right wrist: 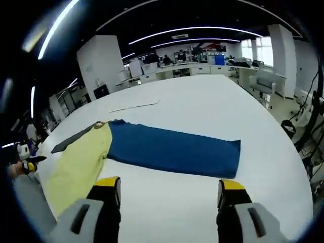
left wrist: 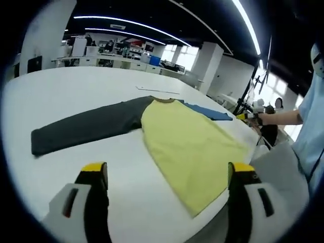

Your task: Fold the garment on the visible template until the final outline fits inside the template.

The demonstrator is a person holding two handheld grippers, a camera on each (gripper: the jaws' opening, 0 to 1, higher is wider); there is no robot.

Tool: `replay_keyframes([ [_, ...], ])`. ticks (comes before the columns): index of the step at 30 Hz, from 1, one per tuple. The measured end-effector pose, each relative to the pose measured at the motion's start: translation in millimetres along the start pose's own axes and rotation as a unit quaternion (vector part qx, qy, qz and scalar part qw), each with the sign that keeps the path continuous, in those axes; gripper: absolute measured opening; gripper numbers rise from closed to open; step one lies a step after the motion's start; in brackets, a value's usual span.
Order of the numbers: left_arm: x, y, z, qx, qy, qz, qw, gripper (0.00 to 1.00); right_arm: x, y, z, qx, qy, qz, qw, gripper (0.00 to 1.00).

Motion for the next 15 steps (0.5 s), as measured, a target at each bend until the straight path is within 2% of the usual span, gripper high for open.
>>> replay_keyframes([
  [3,-2,-1.4,-0.8,0.0,0.004,-0.003,1.0,0.95,4,0.6,22,0.027,-0.042,0.005,0.9987,0.73],
  [5,-4,-2.5,-1.2,-0.003,0.005,-0.005,1.0,0.95,8,2.4,31,0.074,-0.06,0.016,0.9954,0.67],
  [7,-6,-2.6,-2.0,-0.004,0.008,-0.004,0.9999,0.95,11,3.6,42,0.079,-0.087,0.025,0.9928,0.64],
  [10,-8,-3.5,-3.1,-0.007,0.011,-0.004,0.9999,0.94,11,-3.9,55,0.095,-0.121,0.013,0.9881,0.56],
  [11,-9,-3.7,-3.4,-0.008,0.014,-0.003,0.9999,0.94,11,-5.6,62,0.108,-0.139,0.014,0.9843,0.53],
  [13,-11,-3.9,-3.1,-0.01,0.015,-0.002,0.9998,0.93,9,-4.8,62,0.121,-0.154,0.025,0.9803,0.47],
  [15,-12,-4.5,-3.0,-0.013,0.016,-0.002,0.9998,0.92,9,-3.2,59,0.127,-0.152,0.031,0.9797,0.43],
])
Point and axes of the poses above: the point that each gripper's makers call its tool centre point, and the gripper's own axes: x roughly forward along the fingers, z roughly to its right, y roughly out of its top, the point moved 3 cm from there along -x, roughly backward along the fingers, and after that the axes turned 11 degrees about z, right-handed, at the moved point
